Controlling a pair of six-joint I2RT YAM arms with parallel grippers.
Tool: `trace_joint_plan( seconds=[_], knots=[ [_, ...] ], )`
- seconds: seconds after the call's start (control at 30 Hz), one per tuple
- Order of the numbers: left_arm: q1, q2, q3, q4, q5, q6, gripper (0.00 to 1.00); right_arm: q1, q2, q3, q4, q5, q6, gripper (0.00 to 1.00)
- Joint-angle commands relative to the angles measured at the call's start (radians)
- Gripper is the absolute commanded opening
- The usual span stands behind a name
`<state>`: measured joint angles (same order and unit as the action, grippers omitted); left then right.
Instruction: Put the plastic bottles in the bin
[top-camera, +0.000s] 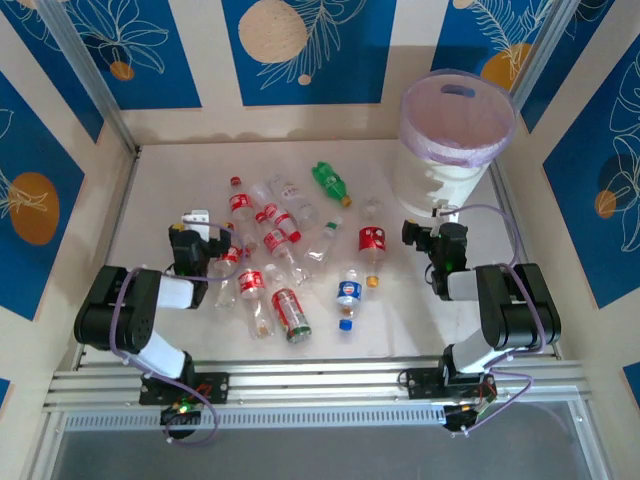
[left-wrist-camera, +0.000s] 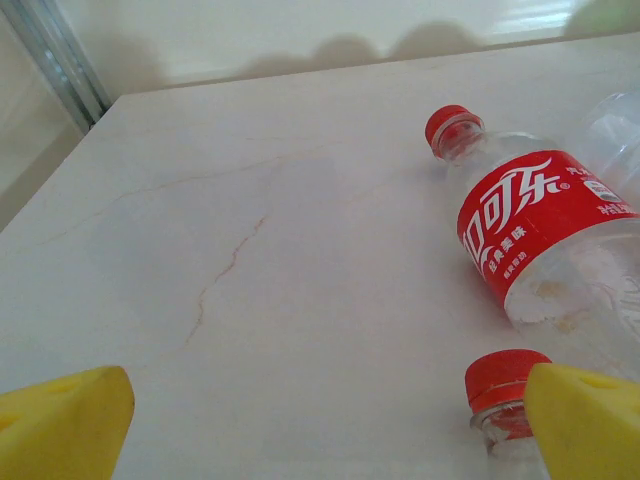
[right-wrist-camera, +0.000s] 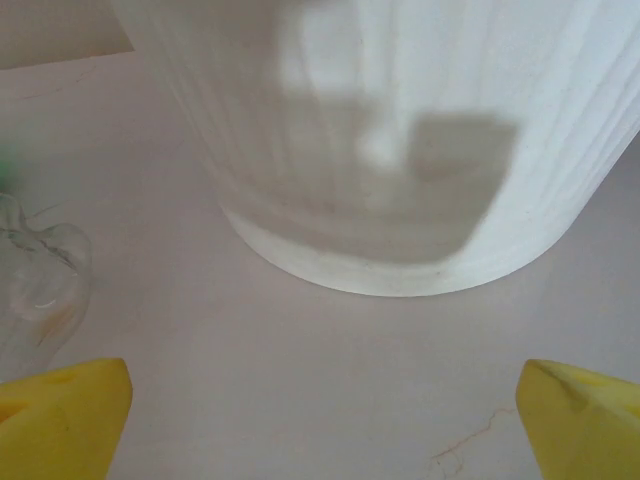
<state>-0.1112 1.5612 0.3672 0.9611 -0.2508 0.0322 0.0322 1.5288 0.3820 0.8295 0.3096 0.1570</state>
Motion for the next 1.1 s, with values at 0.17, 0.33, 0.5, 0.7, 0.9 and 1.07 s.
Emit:
trace_joint_plan(
  seconds=[0.17, 0.33, 0.5, 0.7, 0.9, 1.07],
  knots=[
    [0.008, 0.007, -0.012, 0.025, 0.003, -0.007, 1.0, -0.002, -0.007, 0.006, 0.027, -0.011, -0.01, 0.99],
    [0.008, 0.007, -0.01, 0.021, 0.003, -0.008, 1.0, -0.002, -0.007, 0.007, 0.027, -0.011, -0.01, 0.99],
    [0.007, 0.007, -0.008, 0.021, 0.003, -0.008, 1.0, -0.004, -0.007, 0.009, 0.022, -0.016, -0.007, 0.99],
    [0.008, 0.008, -0.007, 0.016, 0.005, -0.008, 1.0, -0.006, -0.007, 0.011, 0.02, -0.02, -0.007, 0.99],
    [0.009, 0.007, -0.01, 0.02, 0.008, -0.009, 1.0, -0.006, -0.009, 0.008, 0.022, -0.02, -0.007, 0.99],
    [0.007, -0.096, 0.002, -0.088, -0.008, -0.008, 1.0, 0.016, -0.049, 0.036, -0.056, -0.026, -0.04, 0.99]
  ],
)
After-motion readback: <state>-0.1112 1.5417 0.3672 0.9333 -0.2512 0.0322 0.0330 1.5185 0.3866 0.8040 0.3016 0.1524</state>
